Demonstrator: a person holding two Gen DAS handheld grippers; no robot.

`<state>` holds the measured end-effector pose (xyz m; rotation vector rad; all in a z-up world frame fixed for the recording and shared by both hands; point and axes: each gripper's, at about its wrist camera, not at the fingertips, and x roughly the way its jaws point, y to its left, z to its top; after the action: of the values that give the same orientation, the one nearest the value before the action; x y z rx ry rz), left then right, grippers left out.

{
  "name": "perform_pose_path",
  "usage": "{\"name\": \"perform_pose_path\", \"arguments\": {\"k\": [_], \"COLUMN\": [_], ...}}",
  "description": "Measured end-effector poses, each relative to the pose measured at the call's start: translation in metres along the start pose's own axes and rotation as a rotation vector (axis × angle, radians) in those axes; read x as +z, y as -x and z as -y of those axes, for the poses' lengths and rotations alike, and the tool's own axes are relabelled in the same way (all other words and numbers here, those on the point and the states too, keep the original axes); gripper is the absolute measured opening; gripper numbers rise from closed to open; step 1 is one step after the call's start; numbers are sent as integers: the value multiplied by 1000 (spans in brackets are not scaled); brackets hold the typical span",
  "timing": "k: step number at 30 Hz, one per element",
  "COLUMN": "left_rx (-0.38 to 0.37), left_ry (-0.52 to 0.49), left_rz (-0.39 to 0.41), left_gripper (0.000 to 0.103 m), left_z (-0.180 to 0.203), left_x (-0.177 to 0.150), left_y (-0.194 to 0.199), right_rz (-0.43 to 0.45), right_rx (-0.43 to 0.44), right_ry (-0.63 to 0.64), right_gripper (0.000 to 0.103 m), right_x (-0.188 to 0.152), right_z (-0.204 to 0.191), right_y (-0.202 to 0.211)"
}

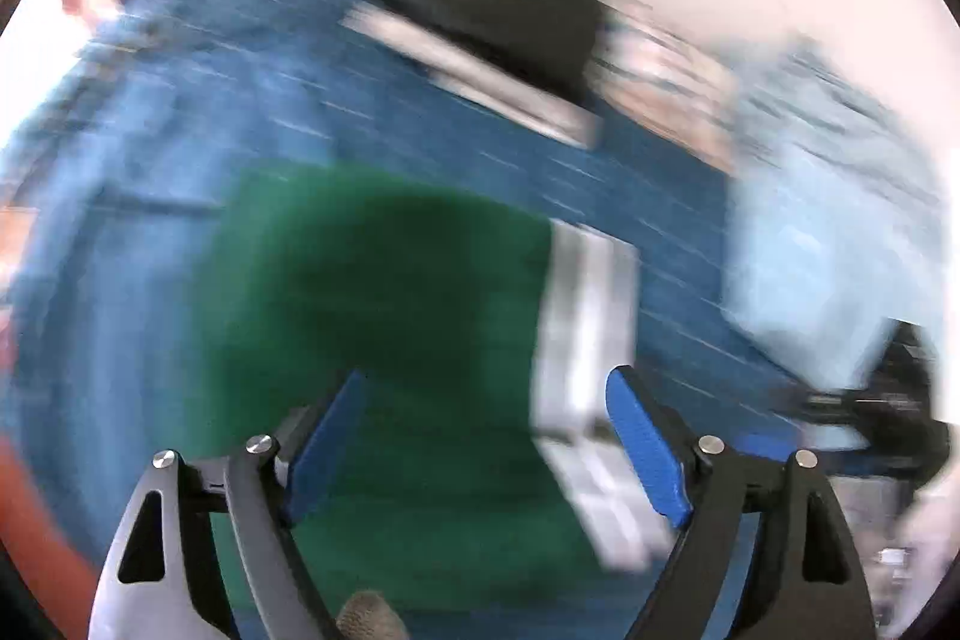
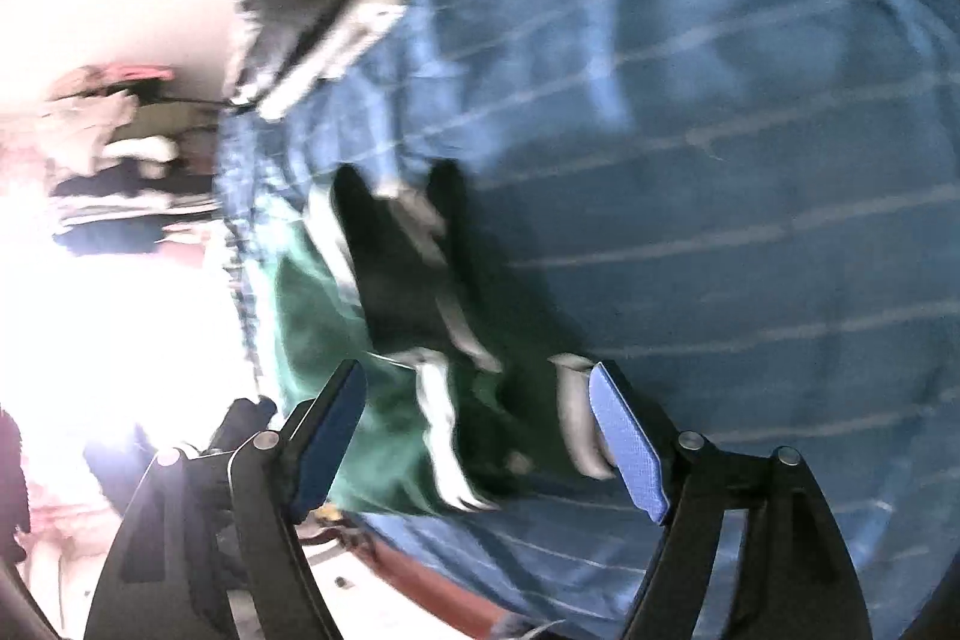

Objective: Fold large clothes

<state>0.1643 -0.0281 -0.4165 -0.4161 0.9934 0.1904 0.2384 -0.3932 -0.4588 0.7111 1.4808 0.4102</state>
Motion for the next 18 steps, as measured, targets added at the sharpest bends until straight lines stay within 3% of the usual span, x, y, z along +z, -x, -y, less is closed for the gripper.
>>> {"name": "perform_pose_path", "arguments": {"k": [2, 3, 6, 7, 8, 9, 10, 12, 14, 15, 18], "left_rx": [170, 336, 592, 639, 664, 701, 715, 699, 713, 751, 762], "left_ry": [16, 16, 14, 14, 16, 3, -5, -12, -7, 11, 84], "left_rz": [48, 49, -21, -58, -99, -143, -187, -214, -151, -138, -106], "left_gripper": [82, 82, 82, 82, 82, 82, 82, 83, 93, 103, 103], "left_z": [-39, -69, -132, -148, -163, -174, -183, -192, -191, -191, -194], "left_x": [-1, -7, -38, -50, -61, -74, -84, -97, -101, -99, -100], "left_y": [10, 7, -17, -31, -46, -64, -80, -102, -103, -103, -100], "right_rz": [-58, -85, -176, -194, -213, -200, -186, -141, -51, -10, -1], "right_rx": [50, 44, 12, -6, -14, -56, -93, -96, -117, -121, -194], "right_ry": [32, 47, 120, 129, 139, 157, 160, 127, 129, 120, 92], "right_gripper": [79, 79, 79, 79, 75, 62, 5, 2, 2, 2, 2], "right_x": [15, 21, 38, 38, 41, 43, 43, 48, 52, 55, 74], "right_z": [-20, -28, -49, -51, -53, -55, -55, -58, -69, -73, -60], "right_y": [-32, -48, -111, -127, -147, -156, -160, -149, -115, -97, -93]}}
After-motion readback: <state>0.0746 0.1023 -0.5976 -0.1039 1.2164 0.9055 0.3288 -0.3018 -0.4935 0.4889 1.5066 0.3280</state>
